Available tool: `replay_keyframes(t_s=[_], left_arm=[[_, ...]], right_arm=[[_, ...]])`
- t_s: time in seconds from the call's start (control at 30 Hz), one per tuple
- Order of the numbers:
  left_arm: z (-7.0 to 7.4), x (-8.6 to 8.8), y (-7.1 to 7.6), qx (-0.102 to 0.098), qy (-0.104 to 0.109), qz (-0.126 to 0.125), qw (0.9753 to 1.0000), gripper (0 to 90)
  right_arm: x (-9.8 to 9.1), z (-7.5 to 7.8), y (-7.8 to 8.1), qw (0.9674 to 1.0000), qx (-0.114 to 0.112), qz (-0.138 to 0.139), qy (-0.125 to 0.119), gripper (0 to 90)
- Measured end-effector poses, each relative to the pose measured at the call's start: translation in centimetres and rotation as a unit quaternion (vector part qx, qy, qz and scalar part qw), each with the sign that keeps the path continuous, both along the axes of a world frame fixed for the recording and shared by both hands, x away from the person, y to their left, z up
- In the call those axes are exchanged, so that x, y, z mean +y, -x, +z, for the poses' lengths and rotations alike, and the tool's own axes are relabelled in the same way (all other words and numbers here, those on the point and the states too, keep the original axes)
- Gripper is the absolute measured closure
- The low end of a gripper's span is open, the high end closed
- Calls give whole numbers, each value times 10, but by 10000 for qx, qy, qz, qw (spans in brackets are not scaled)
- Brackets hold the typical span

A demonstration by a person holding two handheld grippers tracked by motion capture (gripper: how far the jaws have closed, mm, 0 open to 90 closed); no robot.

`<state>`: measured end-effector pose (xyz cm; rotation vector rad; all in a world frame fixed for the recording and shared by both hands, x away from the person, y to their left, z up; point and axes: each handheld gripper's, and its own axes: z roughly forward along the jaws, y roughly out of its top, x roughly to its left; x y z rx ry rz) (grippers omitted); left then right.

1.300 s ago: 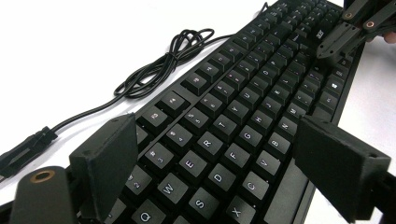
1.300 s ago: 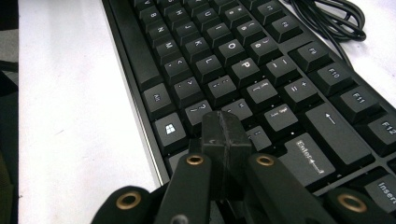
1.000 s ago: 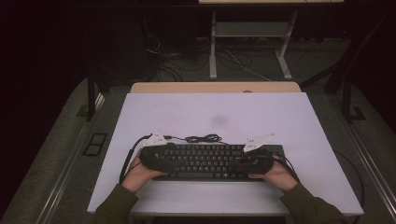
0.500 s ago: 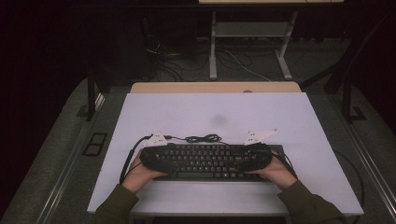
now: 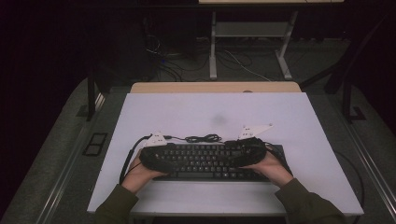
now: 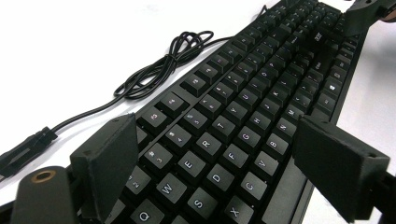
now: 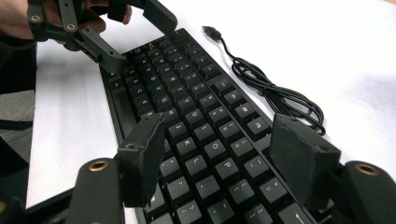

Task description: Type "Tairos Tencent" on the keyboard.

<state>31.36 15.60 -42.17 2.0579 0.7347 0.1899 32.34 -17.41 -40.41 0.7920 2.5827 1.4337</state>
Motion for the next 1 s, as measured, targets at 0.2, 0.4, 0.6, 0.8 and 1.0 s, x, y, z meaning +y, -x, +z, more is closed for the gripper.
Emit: replay_keyframes(t_s=[0.2,0.4,0.6,0.8,1.0], left_arm=[[0,0,0,-5,-2,-3,10000,138],[0,0,0,-11,2,2,10000,139],[0,1,0,-23,9,9,10000,142],[0,1,0,-38,-5,17,10000,152],[1,4,0,-63,-14,63,10000,204]], right_arm=[[6,0,-4,10000,1,-28,-40,339],[15,4,-10,9999,-48,-4,-136,338],[23,4,-14,9998,-59,7,-165,334],[27,2,-16,9998,-34,7,-181,332],[26,1,-16,9998,-33,-12,-170,331]])
